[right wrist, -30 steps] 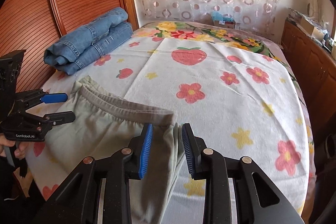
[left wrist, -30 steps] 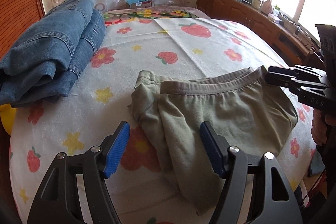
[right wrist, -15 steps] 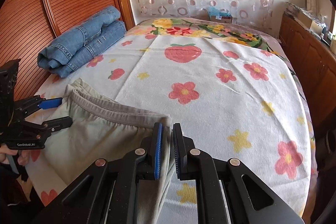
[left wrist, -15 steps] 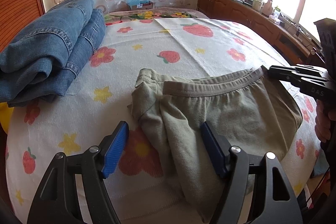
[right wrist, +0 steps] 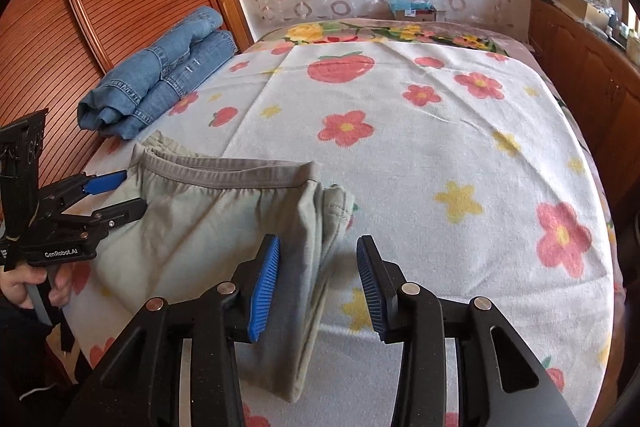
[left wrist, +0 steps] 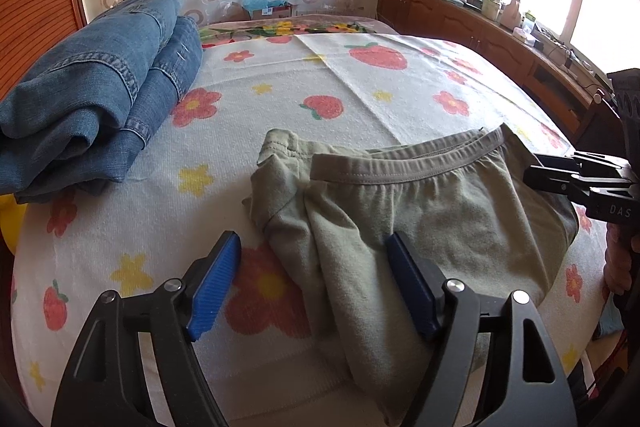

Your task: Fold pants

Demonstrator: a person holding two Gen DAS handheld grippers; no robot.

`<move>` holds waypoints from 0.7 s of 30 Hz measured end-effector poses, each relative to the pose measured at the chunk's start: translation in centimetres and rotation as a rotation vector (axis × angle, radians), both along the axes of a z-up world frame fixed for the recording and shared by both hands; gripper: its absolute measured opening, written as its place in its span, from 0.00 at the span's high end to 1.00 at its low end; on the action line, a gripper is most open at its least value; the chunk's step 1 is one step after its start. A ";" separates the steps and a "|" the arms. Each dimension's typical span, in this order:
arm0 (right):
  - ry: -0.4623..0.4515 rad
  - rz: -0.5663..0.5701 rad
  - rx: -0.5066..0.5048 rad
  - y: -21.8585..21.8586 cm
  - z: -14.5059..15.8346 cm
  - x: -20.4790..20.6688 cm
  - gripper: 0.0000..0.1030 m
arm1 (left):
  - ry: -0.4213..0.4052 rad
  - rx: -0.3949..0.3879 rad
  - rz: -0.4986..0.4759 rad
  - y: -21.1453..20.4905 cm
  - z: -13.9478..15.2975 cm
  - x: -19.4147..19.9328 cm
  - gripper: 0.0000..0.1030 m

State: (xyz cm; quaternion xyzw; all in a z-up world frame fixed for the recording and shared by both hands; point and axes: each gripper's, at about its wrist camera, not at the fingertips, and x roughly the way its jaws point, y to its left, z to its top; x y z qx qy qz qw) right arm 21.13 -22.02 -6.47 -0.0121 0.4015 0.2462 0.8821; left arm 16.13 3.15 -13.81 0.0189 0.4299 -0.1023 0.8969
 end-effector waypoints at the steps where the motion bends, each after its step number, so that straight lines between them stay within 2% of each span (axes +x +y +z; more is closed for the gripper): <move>1: 0.000 0.001 -0.001 0.0 0.0 0.0 0.60 | 0.000 0.000 0.000 0.0 0.0 0.0 0.25; 12: 0.014 0.003 0.007 1.1 -0.1 1.3 0.60 | 0.000 0.000 0.001 -0.1 0.0 0.0 0.24; 13: 0.019 0.005 0.011 1.3 0.0 1.5 0.62 | 0.000 0.000 0.001 -0.1 0.0 -0.1 0.24; 14: 0.023 0.010 0.016 1.4 -0.1 1.5 0.69 | 0.000 0.000 0.001 -0.1 0.0 0.0 0.24; 16: 0.027 0.020 0.023 1.8 -0.2 1.5 0.72 | 0.000 0.000 0.001 0.0 0.0 0.0 0.24; 17: 0.022 0.026 0.023 1.9 -0.2 1.4 0.76 | 0.000 0.000 0.001 -0.1 0.0 0.0 0.24; 21: 0.014 0.024 0.034 1.8 -0.4 1.1 0.79 | 0.000 0.000 0.002 0.0 0.0 0.0 0.24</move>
